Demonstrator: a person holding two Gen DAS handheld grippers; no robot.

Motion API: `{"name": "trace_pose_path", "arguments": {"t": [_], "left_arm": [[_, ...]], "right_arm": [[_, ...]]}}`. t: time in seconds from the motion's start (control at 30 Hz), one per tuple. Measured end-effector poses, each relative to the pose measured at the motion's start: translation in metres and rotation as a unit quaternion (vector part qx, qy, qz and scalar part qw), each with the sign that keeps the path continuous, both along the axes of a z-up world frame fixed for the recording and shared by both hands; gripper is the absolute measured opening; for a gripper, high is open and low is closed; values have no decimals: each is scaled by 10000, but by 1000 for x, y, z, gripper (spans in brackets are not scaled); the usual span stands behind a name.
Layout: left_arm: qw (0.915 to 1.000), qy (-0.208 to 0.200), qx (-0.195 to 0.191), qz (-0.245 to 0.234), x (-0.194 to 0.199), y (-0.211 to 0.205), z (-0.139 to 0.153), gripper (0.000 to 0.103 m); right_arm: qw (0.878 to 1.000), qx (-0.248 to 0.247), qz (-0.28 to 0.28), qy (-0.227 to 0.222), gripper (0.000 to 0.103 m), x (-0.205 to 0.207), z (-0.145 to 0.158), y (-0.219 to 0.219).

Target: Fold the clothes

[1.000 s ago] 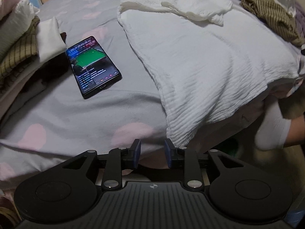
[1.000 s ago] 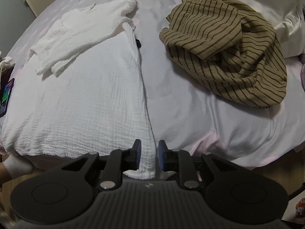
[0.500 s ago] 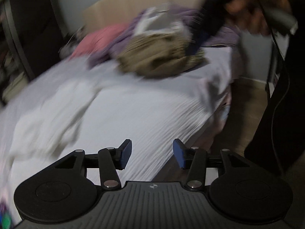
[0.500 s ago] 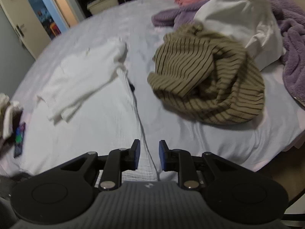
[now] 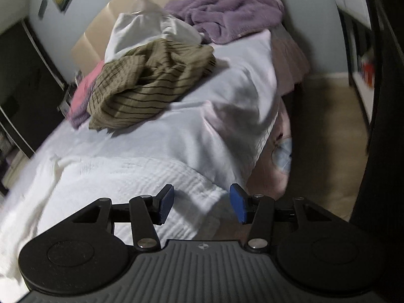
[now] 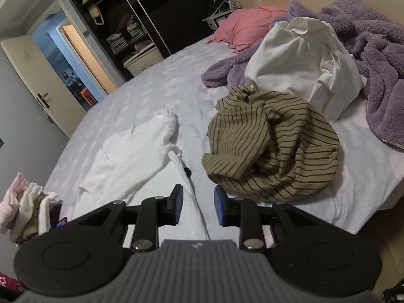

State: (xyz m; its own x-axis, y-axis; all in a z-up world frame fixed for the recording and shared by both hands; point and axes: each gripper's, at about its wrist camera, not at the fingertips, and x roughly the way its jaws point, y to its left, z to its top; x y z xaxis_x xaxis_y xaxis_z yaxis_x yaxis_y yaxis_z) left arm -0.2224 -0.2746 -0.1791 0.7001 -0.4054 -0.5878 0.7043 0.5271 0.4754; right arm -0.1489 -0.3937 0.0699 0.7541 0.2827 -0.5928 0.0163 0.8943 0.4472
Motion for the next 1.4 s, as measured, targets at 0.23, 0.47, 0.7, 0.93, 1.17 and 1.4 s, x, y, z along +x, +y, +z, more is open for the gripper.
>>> {"name": "trace_pose_path", "arguments": {"t": [0.23, 0.47, 0.7, 0.93, 1.17, 1.4], "left_arm": [[9966, -780, 257, 39, -4, -8, -22, 33], [9966, -217, -722, 320, 9, 29, 16, 6], [9854, 57, -1523, 761, 9, 79, 63, 6], [9674, 229, -2197, 1236, 11, 128, 102, 6], [9480, 404, -2742, 1566, 14, 169, 129, 6], [9392, 590, -3001, 1560, 16, 194, 126, 6]], "right_arm": [[9997, 164, 173, -86, 32, -4, 4, -1], [9997, 158, 176, -115, 32, -5, 4, 2], [9998, 38, 160, -58, 32, -2, 0, 7], [9995, -143, 290, 35, 32, 9, 5, 24], [9947, -657, 795, 1, 32, 60, 21, 69], [9898, -726, 1174, 361, 39, 176, 13, 113]]}}
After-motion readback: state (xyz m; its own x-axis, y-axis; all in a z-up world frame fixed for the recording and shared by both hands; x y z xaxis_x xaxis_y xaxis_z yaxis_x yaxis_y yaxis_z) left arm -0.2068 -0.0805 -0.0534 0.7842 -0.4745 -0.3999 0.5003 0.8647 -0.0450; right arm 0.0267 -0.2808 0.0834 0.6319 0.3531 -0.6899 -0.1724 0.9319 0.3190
